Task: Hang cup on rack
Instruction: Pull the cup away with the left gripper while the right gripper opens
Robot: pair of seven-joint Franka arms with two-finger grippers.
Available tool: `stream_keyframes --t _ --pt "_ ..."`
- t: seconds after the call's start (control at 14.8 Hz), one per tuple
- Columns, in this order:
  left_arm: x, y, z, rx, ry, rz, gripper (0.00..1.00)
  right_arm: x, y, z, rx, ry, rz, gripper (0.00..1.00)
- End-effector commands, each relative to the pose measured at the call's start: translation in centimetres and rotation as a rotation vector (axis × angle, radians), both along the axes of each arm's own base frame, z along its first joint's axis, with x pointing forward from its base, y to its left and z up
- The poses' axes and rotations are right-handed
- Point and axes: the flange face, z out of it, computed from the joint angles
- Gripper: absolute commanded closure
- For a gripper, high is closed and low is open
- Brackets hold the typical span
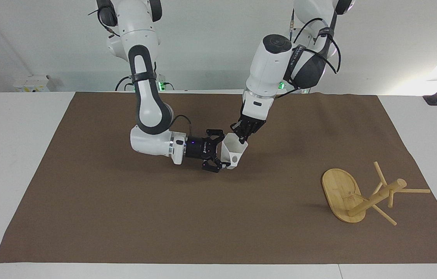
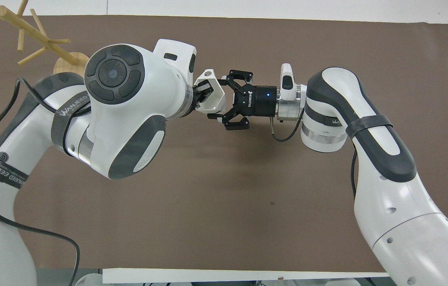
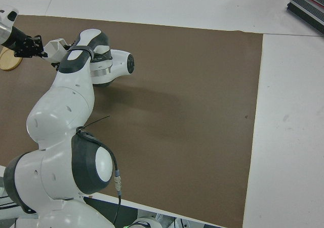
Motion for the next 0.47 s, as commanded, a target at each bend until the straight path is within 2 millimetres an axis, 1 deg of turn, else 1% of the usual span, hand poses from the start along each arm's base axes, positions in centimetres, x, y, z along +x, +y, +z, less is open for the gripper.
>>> stream_keyframes --t 0.0,0.07,0.14,0.2,0.27,0.34,0.41 --pt "1.4 0.7 0.8 -0.041 -0.03 0.079 1.0 0.4 -4.3 0.4 -0.006 0.0 0.042 0.0" --pt "1.8 1.4 0.5 -0.035 -0.028 0.092 1.0 0.7 -6.5 0.5 -0.018 -0.006 0.068 0.0" --pt "2.8 2.6 0.2 -0.039 -0.041 0.116 1.0 1.0 -8.7 0.6 -0.034 -0.01 0.082 0.0" --pt "3.5 3.9 -0.4 -0.052 -0.064 0.138 1.0 1.2 -10.4 0.8 -0.06 -0.016 0.086 0.0" --pt "3.8 4.6 -0.7 -0.067 -0.087 0.152 1.0 1.2 -12.3 1.9 -0.104 -0.034 0.095 0.0" --pt "4.2 6.3 -0.6 -0.071 -0.102 0.175 1.0 1.2 -14.8 2.9 -0.17 -0.052 0.11 0.0" --pt "4.1 7.4 -0.8 -0.07 -0.106 0.187 1.0 1.0 -16.2 4.3 -0.221 -0.072 0.124 0.0"
